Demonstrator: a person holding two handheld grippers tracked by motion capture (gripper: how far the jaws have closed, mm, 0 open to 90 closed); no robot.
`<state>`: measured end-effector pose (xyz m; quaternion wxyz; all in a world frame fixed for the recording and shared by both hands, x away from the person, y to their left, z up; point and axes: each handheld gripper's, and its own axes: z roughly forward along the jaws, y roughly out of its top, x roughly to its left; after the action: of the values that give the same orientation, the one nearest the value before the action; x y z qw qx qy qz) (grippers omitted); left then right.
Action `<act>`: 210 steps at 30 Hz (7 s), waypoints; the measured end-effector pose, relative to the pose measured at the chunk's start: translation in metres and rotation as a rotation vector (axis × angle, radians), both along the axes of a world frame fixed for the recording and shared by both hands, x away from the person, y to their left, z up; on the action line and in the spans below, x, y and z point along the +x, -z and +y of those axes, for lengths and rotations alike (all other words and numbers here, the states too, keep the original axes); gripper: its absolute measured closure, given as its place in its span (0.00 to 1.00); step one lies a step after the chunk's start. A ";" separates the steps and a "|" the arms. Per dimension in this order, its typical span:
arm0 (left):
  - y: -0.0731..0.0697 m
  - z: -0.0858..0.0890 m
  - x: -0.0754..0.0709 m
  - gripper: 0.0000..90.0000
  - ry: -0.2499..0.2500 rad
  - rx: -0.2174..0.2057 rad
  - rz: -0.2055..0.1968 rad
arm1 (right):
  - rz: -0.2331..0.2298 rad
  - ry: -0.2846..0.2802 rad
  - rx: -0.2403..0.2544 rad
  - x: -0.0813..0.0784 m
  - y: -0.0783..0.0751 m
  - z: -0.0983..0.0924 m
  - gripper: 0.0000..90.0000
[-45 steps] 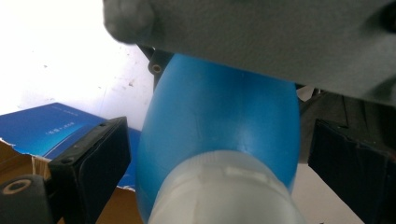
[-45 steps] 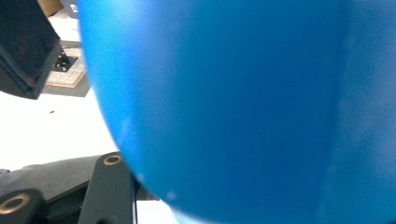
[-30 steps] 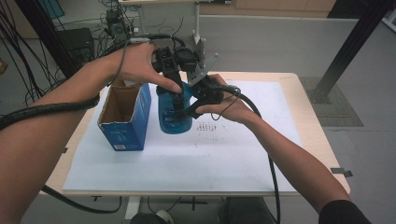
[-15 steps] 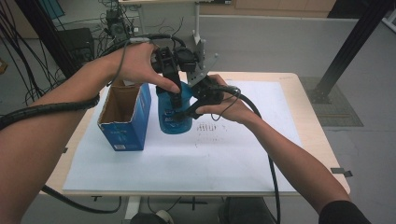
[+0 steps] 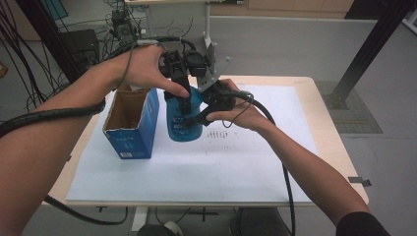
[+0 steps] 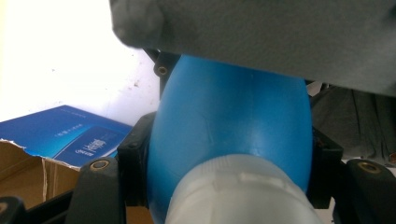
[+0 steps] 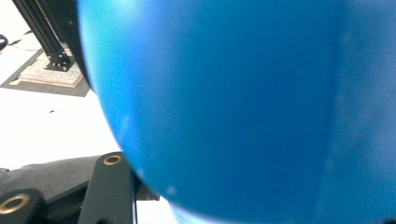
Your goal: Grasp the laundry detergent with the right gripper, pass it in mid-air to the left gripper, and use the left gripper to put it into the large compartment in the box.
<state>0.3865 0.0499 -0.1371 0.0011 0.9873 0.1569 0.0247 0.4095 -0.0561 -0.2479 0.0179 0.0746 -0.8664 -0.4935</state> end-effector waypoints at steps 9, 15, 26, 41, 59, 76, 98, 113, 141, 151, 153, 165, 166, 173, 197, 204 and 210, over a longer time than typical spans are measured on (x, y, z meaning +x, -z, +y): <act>0.000 -0.001 0.001 0.40 0.004 0.001 -0.003 | 0.006 0.002 0.004 0.000 0.001 -0.001 0.48; 0.001 0.000 0.001 0.40 0.003 0.002 -0.003 | 0.005 0.003 0.004 0.001 0.002 0.000 0.48; 0.004 0.003 0.002 0.40 0.000 0.003 0.013 | 0.015 -0.008 0.003 0.001 0.005 0.004 0.48; 0.004 0.003 0.000 0.41 0.000 0.003 0.008 | 0.019 -0.013 0.007 0.000 0.006 0.004 0.47; 0.003 0.003 -0.003 0.41 0.003 -0.001 0.003 | 0.016 -0.012 0.008 -0.002 0.005 0.003 0.47; 0.006 0.007 -0.001 0.41 -0.005 0.000 0.018 | 0.014 -0.020 0.014 0.000 0.008 0.006 0.47; 0.005 0.006 0.000 0.41 -0.017 0.006 0.029 | 0.028 0.032 0.024 0.001 0.008 -0.002 0.27; -0.003 0.017 0.008 0.41 -0.121 0.007 0.033 | 0.049 0.184 -0.073 0.005 0.009 -0.026 0.02; -0.063 0.072 0.027 0.41 -0.542 0.009 -0.029 | 0.069 0.475 -0.312 0.017 -0.003 -0.138 0.01; -0.087 0.098 0.032 0.41 -0.753 -0.017 -0.074 | 0.101 0.515 -0.348 0.015 -0.003 -0.166 0.01; -0.091 0.103 0.033 0.41 -0.800 -0.027 -0.080 | 0.105 0.527 -0.355 0.015 -0.002 -0.170 0.01; -0.103 0.133 0.045 0.41 -1.031 -0.036 -0.141 | 0.101 0.567 -0.395 0.015 -0.009 -0.181 0.01; -0.103 0.135 0.046 0.41 -1.056 -0.035 -0.142 | 0.099 0.567 -0.395 0.015 -0.010 -0.182 0.01; -0.100 0.147 0.053 0.41 -1.163 -0.064 -0.126 | 0.095 0.580 -0.400 0.015 -0.016 -0.184 0.01; -0.072 0.171 0.065 0.41 -1.302 -0.078 -0.112 | 0.089 0.574 -0.417 0.017 -0.017 -0.178 0.01; -0.063 0.173 0.066 0.41 -1.306 -0.077 -0.115 | 0.091 0.570 -0.421 0.017 -0.016 -0.177 0.01; -0.053 0.174 0.068 0.41 -1.309 -0.079 -0.109 | 0.088 0.567 -0.423 0.018 -0.014 -0.177 0.01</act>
<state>0.4545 0.2243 -0.0844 0.0302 0.6844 0.7256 0.0642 0.4276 -0.2326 -0.2340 -0.0675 -0.1955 -0.9340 -0.2912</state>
